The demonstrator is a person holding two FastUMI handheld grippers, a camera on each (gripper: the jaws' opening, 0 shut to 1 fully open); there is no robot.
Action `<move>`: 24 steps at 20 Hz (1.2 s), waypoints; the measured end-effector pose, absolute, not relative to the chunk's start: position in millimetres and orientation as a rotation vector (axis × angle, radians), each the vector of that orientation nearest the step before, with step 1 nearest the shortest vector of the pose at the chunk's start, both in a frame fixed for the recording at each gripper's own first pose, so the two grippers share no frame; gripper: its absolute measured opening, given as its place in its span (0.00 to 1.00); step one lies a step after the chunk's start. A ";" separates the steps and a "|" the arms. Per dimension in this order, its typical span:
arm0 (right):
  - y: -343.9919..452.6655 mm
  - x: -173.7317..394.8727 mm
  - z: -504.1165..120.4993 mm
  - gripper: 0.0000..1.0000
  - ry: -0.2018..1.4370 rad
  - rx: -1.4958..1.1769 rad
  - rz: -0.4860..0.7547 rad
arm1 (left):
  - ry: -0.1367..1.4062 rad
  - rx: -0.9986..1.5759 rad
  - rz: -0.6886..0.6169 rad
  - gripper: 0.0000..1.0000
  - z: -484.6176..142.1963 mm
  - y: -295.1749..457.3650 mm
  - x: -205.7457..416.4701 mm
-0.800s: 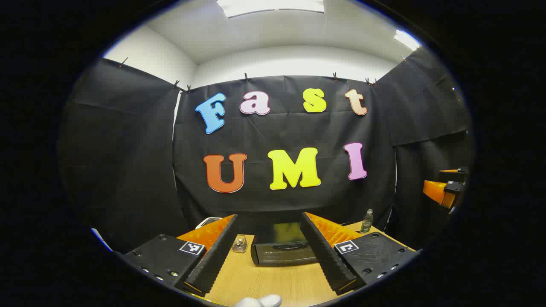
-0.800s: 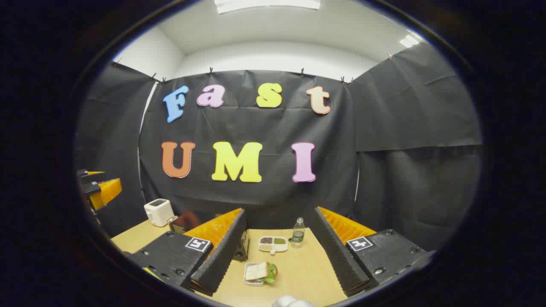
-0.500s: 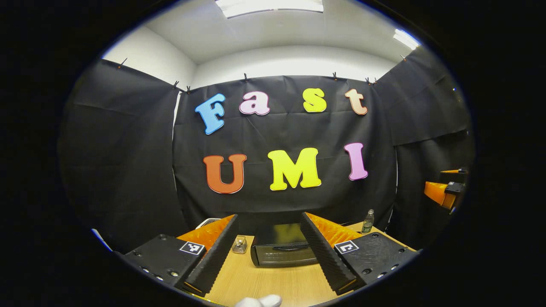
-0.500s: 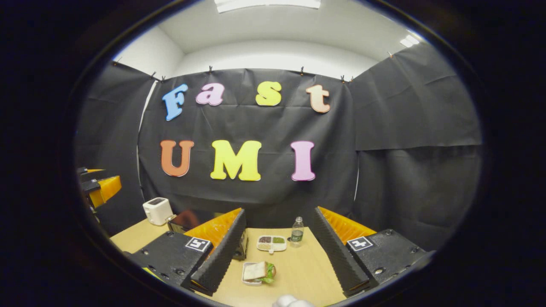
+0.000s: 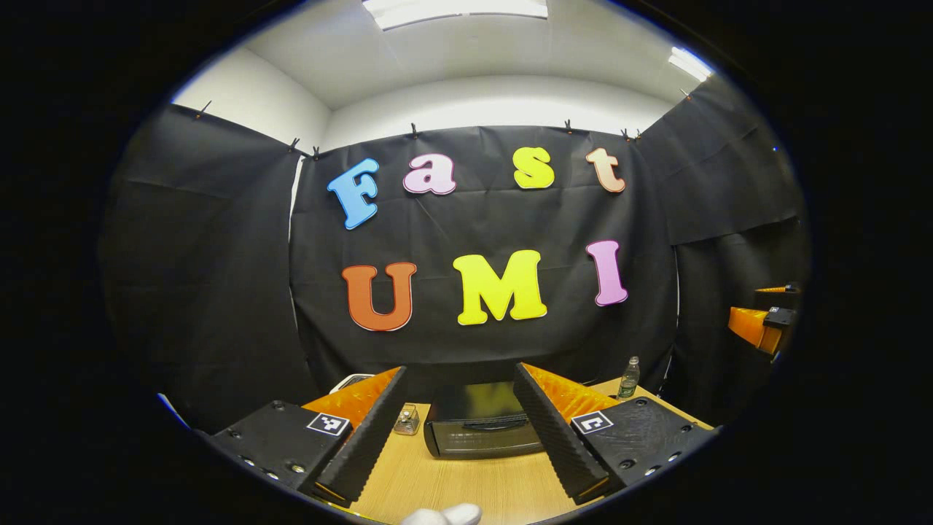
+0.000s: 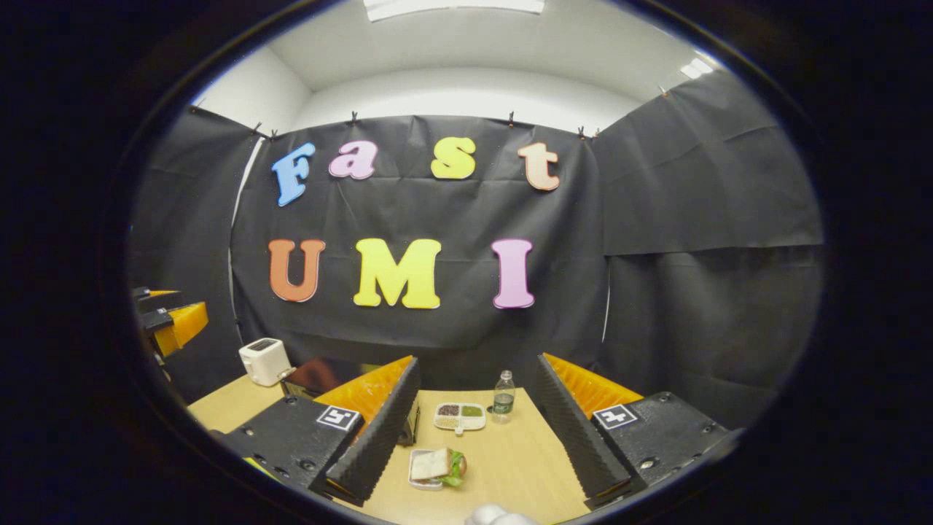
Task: Open the electric oven with the left hand, put the food in, and close the electric oven.
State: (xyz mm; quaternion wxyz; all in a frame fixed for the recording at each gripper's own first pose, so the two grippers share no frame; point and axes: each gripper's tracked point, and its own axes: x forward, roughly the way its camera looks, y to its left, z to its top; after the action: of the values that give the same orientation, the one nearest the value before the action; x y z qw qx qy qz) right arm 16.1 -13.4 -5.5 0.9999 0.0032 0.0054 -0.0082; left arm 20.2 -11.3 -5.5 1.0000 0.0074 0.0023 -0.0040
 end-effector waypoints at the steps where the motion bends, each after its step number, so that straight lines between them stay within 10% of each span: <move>1: -12.7 17.4 -4.9 0.92 0.012 0.007 -0.014 | 0.003 0.014 -0.007 0.95 -6.8 -11.7 22.8; 24: -81.4 21.2 -6.8 0.92 0.065 -0.093 -0.168 | 0.310 -0.067 -0.045 0.95 -221.7 -58.7 198.7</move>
State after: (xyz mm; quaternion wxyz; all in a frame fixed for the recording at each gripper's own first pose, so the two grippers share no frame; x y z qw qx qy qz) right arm 21.2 -81.4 -6.8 0.9949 -0.0467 0.0322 -0.0837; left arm 198.7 -58.7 -221.7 0.9872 -0.0334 0.1544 -0.0224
